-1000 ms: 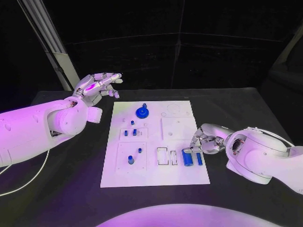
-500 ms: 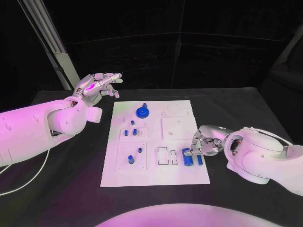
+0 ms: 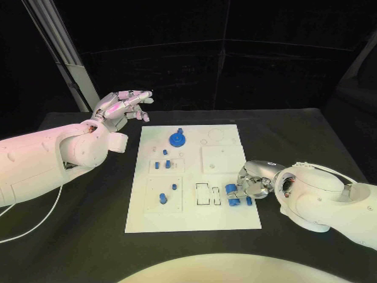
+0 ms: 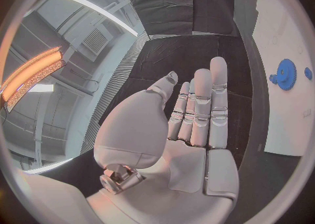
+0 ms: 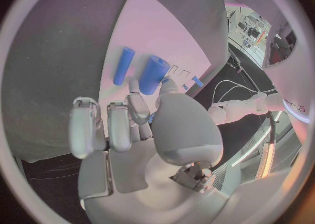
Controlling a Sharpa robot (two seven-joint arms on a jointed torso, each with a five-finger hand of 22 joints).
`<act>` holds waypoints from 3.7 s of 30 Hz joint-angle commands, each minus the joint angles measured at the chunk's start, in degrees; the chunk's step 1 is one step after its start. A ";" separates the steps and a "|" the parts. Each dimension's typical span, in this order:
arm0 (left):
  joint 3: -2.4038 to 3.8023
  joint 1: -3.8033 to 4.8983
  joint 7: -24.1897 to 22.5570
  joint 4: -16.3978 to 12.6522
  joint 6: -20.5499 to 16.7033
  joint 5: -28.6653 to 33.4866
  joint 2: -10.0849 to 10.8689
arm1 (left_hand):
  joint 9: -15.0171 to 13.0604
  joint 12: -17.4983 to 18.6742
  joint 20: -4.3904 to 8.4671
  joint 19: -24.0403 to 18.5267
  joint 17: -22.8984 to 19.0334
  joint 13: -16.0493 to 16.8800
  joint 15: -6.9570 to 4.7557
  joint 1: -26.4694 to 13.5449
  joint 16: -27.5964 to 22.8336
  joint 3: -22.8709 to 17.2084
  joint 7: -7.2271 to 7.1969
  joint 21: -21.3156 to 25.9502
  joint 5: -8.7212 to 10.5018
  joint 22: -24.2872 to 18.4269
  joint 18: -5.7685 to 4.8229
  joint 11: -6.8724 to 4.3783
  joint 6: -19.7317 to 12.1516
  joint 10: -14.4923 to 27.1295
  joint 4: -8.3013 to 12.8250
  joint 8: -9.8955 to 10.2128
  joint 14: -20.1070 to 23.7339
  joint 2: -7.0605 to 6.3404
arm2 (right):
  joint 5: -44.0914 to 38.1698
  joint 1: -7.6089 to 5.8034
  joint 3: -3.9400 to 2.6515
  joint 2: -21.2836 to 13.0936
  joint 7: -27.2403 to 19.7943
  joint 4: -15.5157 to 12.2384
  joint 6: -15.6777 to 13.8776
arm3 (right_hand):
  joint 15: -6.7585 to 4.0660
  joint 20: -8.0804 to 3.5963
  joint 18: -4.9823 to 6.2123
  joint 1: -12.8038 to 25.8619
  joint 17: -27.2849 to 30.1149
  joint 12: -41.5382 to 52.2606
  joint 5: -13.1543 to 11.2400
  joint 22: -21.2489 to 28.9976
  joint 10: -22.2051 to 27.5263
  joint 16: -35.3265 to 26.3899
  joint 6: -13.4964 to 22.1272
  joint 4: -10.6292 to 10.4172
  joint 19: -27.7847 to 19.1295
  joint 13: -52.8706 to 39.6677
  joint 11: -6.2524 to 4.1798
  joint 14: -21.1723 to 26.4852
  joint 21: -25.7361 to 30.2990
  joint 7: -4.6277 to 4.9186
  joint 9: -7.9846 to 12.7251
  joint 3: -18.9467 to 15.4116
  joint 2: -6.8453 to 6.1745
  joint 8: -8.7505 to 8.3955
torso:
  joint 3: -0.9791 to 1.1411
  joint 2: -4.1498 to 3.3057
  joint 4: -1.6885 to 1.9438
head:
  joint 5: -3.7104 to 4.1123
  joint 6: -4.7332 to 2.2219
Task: Assemble the parts on the task board
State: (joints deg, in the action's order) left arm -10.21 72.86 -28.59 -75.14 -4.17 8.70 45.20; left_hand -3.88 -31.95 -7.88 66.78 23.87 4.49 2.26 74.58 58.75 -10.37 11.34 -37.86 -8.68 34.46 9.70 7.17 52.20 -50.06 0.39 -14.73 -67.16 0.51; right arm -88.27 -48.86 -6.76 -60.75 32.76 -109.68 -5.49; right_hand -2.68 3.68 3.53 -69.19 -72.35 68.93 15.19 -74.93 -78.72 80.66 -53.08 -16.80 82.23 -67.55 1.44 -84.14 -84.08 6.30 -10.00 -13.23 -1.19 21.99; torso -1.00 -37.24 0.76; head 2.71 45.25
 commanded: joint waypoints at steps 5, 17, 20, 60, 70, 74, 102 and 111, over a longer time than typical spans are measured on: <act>0.04 0.08 0.03 -0.10 0.90 -0.13 0.09 | -0.01 -0.39 -0.08 -0.28 -0.05 -0.09 0.00 0.54 0.23 0.28 -0.15 -0.22 0.22 0.08 0.75 -0.03 -0.25 0.49 0.03 -0.21 0.42 -0.16 | -3.95 0.89 -0.01 1.31 0.40 0.76 2.10 | -0.04 0.00 -0.76 -0.66 -0.23 0.31 -0.25 -2.69 -0.49 0.24 0.05 0.31 0.58 -0.40 -0.20 -2.72 -0.31 -0.44 -0.41 0.13 0.70 0.89 | -0.01 -0.04 -0.04 | -0.05 0.03; 0.04 0.08 0.34 -0.14 1.10 -0.13 0.18 | -0.01 -0.43 -0.08 -0.31 -0.07 -0.11 0.00 0.57 0.23 0.32 -0.15 -0.24 0.22 0.09 0.76 -0.04 -0.25 0.49 0.04 -0.24 0.44 -0.18 | -7.44 1.89 0.00 2.95 0.53 1.63 1.93 | -0.18 -0.15 -0.78 -4.15 -0.32 0.10 0.88 -2.87 -0.44 0.17 0.49 1.00 0.56 -0.90 -0.34 -2.68 -0.40 -0.57 -1.33 0.56 1.82 2.10 | 0.02 -0.12 -0.17 | -0.02 0.15; 0.04 0.08 0.46 -0.15 1.19 -0.13 0.19 | -0.01 -0.43 -0.08 -0.31 -0.07 -0.11 0.00 0.57 0.23 0.32 -0.15 -0.24 0.22 0.09 0.76 -0.04 -0.25 0.49 0.04 -0.24 0.44 -0.18 | -7.86 1.93 0.00 3.02 0.58 1.59 1.78 | -0.21 -0.18 -0.78 -6.13 -0.39 0.04 3.32 -2.91 -0.44 0.15 0.78 1.77 0.54 -1.16 -0.34 -2.67 -0.41 -0.53 -1.67 0.77 2.03 2.48 | 0.04 -0.10 -0.22 | -0.04 0.09; -0.31 -0.04 0.42 0.13 1.45 -0.13 -0.43 | 0.00 -0.47 -0.09 -0.37 -0.10 -0.14 0.01 0.47 0.25 0.42 -0.11 -0.28 0.25 0.10 0.76 -0.01 -0.30 0.53 -0.04 -0.26 0.48 -0.19 | 12.15 1.89 -1.49 6.57 0.54 -1.26 -9.03 | -1.14 -0.94 -0.88 -3.29 -0.79 0.08 9.85 -3.57 -2.05 0.06 -2.83 0.11 0.86 -2.74 -1.56 -2.76 -0.73 -2.02 -4.32 -0.55 5.99 4.24 | -0.21 0.11 0.50 | 0.27 -0.18; -0.31 -0.03 0.47 0.08 1.43 -0.13 -0.49 | 0.00 -0.47 -0.09 -0.37 -0.10 -0.14 0.01 0.47 0.25 0.42 -0.11 -0.28 0.25 0.10 0.76 -0.01 -0.30 0.53 -0.04 -0.26 0.48 -0.19 | 10.13 1.87 -1.53 8.88 1.25 0.56 -6.75 | -1.61 -1.37 -0.85 -2.32 -0.53 -0.63 8.81 -3.47 -2.13 -0.20 -4.49 0.19 0.79 -2.49 -2.15 -2.70 -0.65 -2.72 -5.09 -1.21 6.68 4.83 | -0.17 0.08 0.34 | -0.08 -0.12; -0.31 -0.03 0.47 0.09 1.42 -0.13 -0.52 | 0.00 -0.47 -0.09 -0.37 -0.10 -0.14 0.01 0.47 0.25 0.42 -0.11 -0.28 0.25 0.10 0.76 -0.01 -0.30 0.53 -0.04 -0.26 0.48 -0.19 | 9.07 1.86 -1.53 9.50 1.46 1.11 -5.87 | -1.70 -1.45 -0.85 -2.20 -0.42 -0.86 8.52 -3.46 -2.10 -0.30 -4.69 0.19 0.78 -2.37 -2.23 -2.68 -0.64 -2.82 -5.22 -1.33 6.77 4.90 | -0.16 0.08 0.34 | -0.15 -0.09; -0.31 -0.01 0.94 0.03 1.18 -0.13 -0.43 | 0.01 -0.55 -0.10 -0.44 -0.14 -0.18 0.02 0.46 0.28 0.52 -0.08 -0.34 0.26 0.13 0.76 0.00 -0.38 0.57 -0.08 -0.29 0.51 -0.20 | 4.48 1.84 -1.55 11.40 1.42 2.52 -6.52 | -1.31 -1.24 -0.17 5.60 2.84 -8.01 -12.17 -0.30 0.36 -3.11 -3.18 0.16 -1.12 1.86 -1.67 -2.05 1.23 -2.17 -6.68 -6.35 4.19 3.13 | -0.03 -0.05 -0.14 | -0.56 -0.27; -0.31 -0.01 0.94 -0.06 1.15 -0.13 -0.23 | 0.02 -0.55 -0.10 -0.44 -0.15 -0.19 0.02 0.45 0.29 0.55 -0.07 -0.35 0.27 0.13 0.76 0.01 -0.41 0.59 -0.09 -0.28 0.51 -0.22 | 4.57 1.85 -1.55 10.96 -1.35 1.84 -4.54 | -1.54 -1.39 -0.30 -2.86 1.98 -7.80 -9.60 -0.95 -0.33 -2.83 -4.11 2.82 -0.66 1.15 -1.98 -2.36 1.02 -2.53 -7.81 -3.57 5.50 3.64 | -0.04 -0.08 -0.22 | -0.64 -0.29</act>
State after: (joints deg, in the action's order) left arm -10.57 72.75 -27.58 -75.08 -3.39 8.69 44.95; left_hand -3.88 -32.17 -7.88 66.78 23.79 4.37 2.26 74.58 58.75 -10.21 11.34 -37.85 -8.68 34.53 9.70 7.17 52.20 -50.06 0.24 -14.72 -67.16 0.51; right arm -83.24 -46.94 -8.29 -49.73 33.56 -107.64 -11.45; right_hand -4.23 2.55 3.55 -71.41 -70.30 61.17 5.36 -74.90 -78.93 77.74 -56.96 -14.38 81.48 -66.32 -0.23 -83.83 -83.19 3.80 -17.74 -16.80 4.29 25.30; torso -1.02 -37.30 0.59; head 2.10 44.95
